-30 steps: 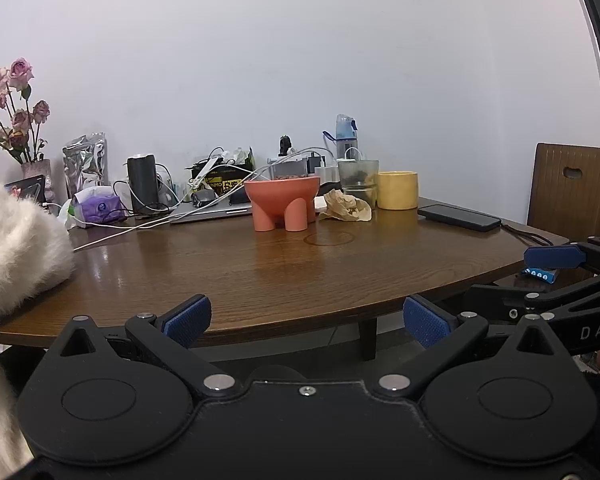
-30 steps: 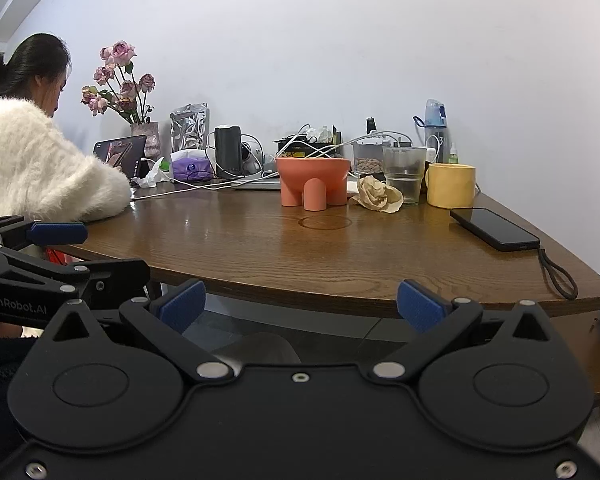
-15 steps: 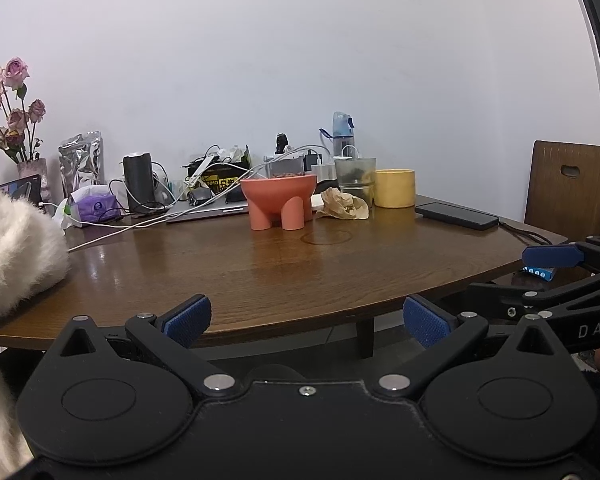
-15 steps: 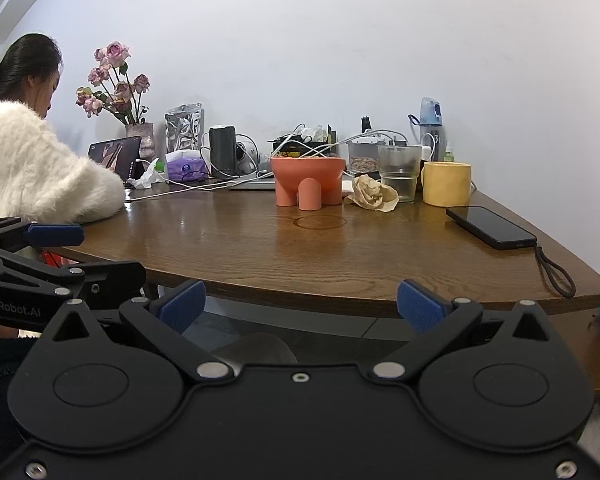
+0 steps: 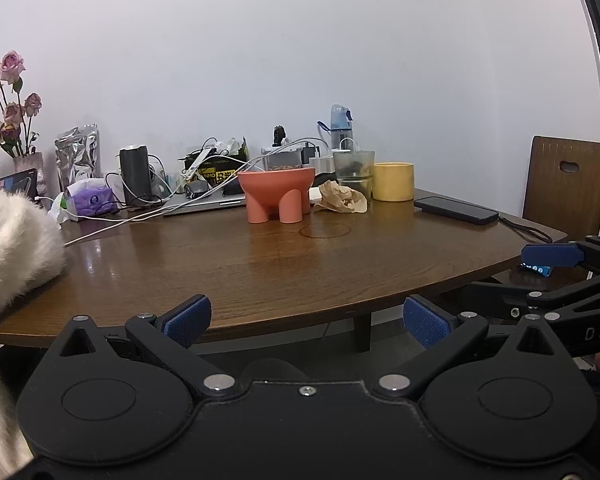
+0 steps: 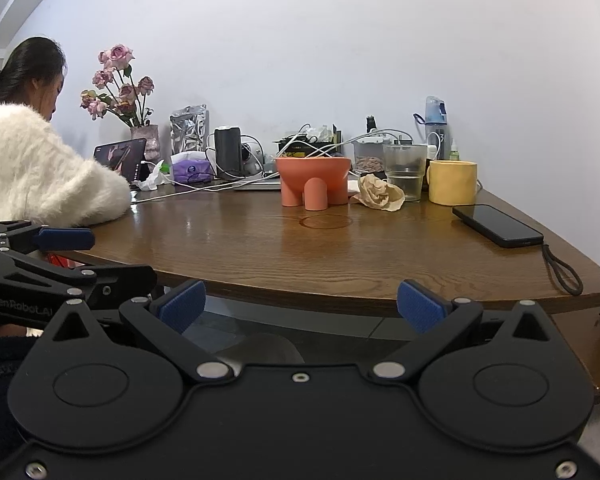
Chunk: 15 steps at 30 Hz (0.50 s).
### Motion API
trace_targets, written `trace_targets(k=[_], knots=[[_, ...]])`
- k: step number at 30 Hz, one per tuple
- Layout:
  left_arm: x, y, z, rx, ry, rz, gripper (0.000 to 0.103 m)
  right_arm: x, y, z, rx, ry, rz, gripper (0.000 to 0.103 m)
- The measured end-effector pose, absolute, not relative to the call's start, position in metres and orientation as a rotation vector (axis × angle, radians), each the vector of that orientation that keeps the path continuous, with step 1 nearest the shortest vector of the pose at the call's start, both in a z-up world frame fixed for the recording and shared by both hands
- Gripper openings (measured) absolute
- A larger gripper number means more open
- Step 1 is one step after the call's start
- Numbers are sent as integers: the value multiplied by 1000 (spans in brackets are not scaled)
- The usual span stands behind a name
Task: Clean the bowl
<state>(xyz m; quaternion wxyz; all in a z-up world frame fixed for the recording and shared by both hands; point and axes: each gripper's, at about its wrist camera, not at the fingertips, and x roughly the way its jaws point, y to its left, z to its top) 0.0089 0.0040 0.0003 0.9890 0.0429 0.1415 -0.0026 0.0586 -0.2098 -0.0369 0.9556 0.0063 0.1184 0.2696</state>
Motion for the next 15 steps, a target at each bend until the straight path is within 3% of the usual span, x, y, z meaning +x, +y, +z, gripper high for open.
trace_targets(k=[15], knots=[[14, 3, -1, 103, 310, -4, 103, 70, -210, -38, 22, 269, 549, 103]])
